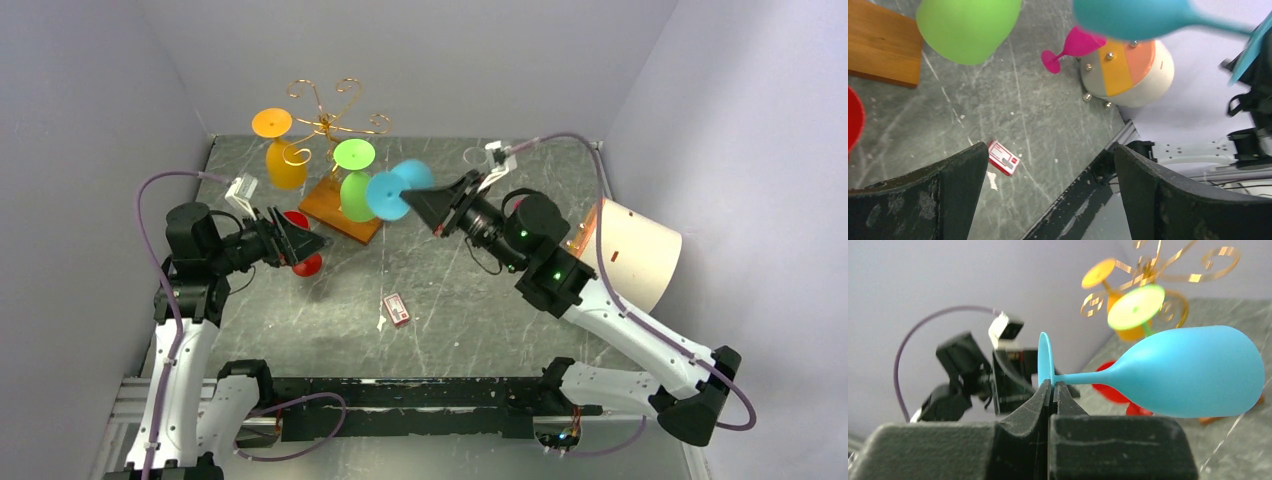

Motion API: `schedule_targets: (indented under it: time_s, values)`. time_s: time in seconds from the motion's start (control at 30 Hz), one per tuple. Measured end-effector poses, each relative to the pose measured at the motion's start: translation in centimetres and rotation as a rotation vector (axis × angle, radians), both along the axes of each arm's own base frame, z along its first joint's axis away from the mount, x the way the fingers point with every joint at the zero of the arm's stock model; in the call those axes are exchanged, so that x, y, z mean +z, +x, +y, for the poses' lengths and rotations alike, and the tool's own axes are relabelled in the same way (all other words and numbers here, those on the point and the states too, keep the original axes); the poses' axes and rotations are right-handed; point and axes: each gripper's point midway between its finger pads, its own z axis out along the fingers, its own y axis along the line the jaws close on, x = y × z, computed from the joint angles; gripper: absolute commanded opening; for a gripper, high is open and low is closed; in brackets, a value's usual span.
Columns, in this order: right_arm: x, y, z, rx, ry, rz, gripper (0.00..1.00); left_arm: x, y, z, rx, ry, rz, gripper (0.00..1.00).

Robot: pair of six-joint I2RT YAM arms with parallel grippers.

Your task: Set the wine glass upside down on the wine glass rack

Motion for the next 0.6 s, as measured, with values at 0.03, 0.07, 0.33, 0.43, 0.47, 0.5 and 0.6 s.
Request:
schedule_targets:
  time_s: [0.03,0.07,0.33,0.43,0.47,0.5,0.6]
  values:
    - [1.2,0.7,-0.5,-0.028,0.009,-0.022,0.00,0.0,0.1,0.1,0.008,0.013,-0.018,0.99]
    - [2.1,1.2,-0.8,-0.047,0.016,-0.038,0.00,0.0,0.1,0.3,0.015,0.024,-0.038,0.99]
    - [5.9,8.4,-1.8,-0.184,0.057,-0.118,0.00,-1.2,0.2,0.6,0.037,0.050,-0.115,0.98]
    - [4.8,12.2,-1.8,-0.220,0.049,-0.100,0.00,-1.7,0.7,0.9,0.058,0.065,-0.130,0.98]
    - [4.3,13.7,-2.0,-0.239,0.045,-0.091,0.00,-2.0,0.9,1.0,0.066,0.072,-0.133,0.98]
    - [3.7,14.9,-2.1,-0.256,0.041,-0.081,0.00,-2.3,0.9,1.1,0.071,0.076,-0.136,0.98]
    - [2.2,17.8,-2.4,-0.297,0.030,-0.056,0.00,-2.9,1.0,1.3,0.084,0.086,-0.141,0.98]
